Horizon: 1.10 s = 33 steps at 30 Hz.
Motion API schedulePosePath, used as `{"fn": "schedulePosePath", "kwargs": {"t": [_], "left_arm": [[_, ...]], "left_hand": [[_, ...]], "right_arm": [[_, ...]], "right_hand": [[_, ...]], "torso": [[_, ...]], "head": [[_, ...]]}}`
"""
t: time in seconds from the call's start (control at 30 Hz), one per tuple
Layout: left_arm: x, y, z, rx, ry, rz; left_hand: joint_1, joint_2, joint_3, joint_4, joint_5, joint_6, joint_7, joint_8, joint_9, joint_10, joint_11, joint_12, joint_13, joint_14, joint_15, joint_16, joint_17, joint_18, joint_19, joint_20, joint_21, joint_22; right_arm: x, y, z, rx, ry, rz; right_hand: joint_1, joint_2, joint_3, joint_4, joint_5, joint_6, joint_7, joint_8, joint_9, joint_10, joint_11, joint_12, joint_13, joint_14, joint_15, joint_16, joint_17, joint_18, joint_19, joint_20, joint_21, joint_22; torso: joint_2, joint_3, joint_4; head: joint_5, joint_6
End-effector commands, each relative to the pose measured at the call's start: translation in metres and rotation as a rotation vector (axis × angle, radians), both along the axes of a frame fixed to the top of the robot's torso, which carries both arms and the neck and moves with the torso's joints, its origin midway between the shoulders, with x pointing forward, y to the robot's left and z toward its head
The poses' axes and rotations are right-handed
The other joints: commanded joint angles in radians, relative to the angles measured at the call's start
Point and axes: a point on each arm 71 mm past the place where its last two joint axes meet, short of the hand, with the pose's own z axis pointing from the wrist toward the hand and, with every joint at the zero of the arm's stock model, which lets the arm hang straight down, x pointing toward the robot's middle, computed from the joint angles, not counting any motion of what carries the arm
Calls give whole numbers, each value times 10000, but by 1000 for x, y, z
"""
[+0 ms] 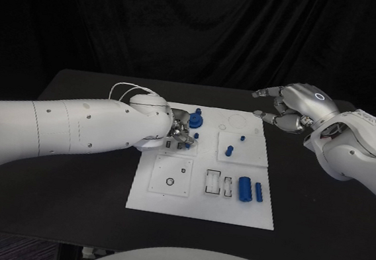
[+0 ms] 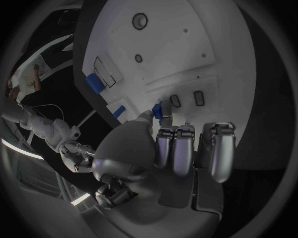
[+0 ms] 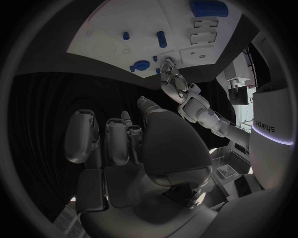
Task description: Assemble the parts on the task board
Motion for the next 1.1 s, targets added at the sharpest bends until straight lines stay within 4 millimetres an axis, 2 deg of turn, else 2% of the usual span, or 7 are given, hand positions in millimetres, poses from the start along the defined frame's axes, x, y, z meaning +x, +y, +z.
{"fn": "schedulePosePath", "kwargs": {"t": [0.03,0.2,0.3,0.4,0.5,0.77,1.1], "left_arm": [[-1,-1,-1,24,123,-135],[-1,0,-1,4,119,-139],[-1,1,-1,-22,114,-147],[-1,2,-1,-63,94,-150],[0,3,-1,-99,74,-147],[0,5,-1,-223,-12,-142],[1,8,0,-283,-77,-64]], "left_hand": [[94,-66,88,-13,94,73,-12,-97,17,1040,-50,-6,2609,1038,-52,26,2632,13,-2,-80,-63,1194],[123,-175,336,-56,396,104,-5,-272,55,1040,-44,-6,2609,1038,-50,26,2632,8,17,-84,-62,1223],[143,-342,691,-106,814,167,-11,-445,129,1040,-50,-6,2609,1038,-54,26,2632,5,32,-86,-65,1246],[222,-487,1091,-203,989,204,-21,-566,201,1040,-60,-6,2609,1038,-62,26,2632,5,37,-97,-72,1256],[196,-760,1713,-286,1368,278,-24,-704,335,1040,-65,-6,2609,1038,-67,26,2632,3,50,-108,-78,1281],[-146,-1476,3577,-607,1600,406,-20,-948,792,1040,-71,-6,2609,1038,-70,26,2632,5,53,-112,-117,1311],[-555,-1801,4527,-849,1579,515,-15,-1025,1099,1040,-71,-6,2609,1038,-77,26,2632,7,52,-108,-143,1328]], "right_arm": [[0,-1,-1,-47,76,-133],[0,-1,-1,-63,101,-150],[0,-1,-2,-76,122,-166],[0,-2,-2,-93,147,-182],[1,-2,-2,-105,161,-178],[1,-3,-3,-149,203,-211],[2,-3,-3,-215,290,-250]], "right_hand": [[62,-9,4,-79,68,45,4,46,-14,198,39,-58,1888,587,79,-49,753,104,-55,45,-39,1509],[72,-8,10,-87,73,42,1,43,-18,202,37,-56,1890,584,78,-61,744,107,-60,44,-53,1505],[73,-7,11,-88,74,41,1,43,-19,203,37,-56,1890,584,78,-63,742,107,-60,44,-55,1505],[86,-7,19,-101,82,34,-2,37,-26,198,33,-62,1884,582,76,-68,738,109,-63,44,-67,1502],[103,-6,30,-116,95,26,-6,31,-35,174,31,-88,1860,576,74,-94,717,115,-73,43,-96,1494],[117,-7,39,-130,108,24,-8,27,-42,168,29,-96,1853,574,73,-101,712,119,-80,43,-119,1489],[127,-7,47,-141,118,37,-12,25,-46,151,27,-114,1837,567,72,-128,689,127,-93,42,-158,1478]], "torso": [[8,1,0],[4,4,8],[2,3,5],[6,1,3],[1,-1,0],[2,-2,2],[2,-1,3]], "head": [[8,-1],[10,-1],[13,-1],[21,-1],[24,-1],[-14,-1],[49,-1]]}}
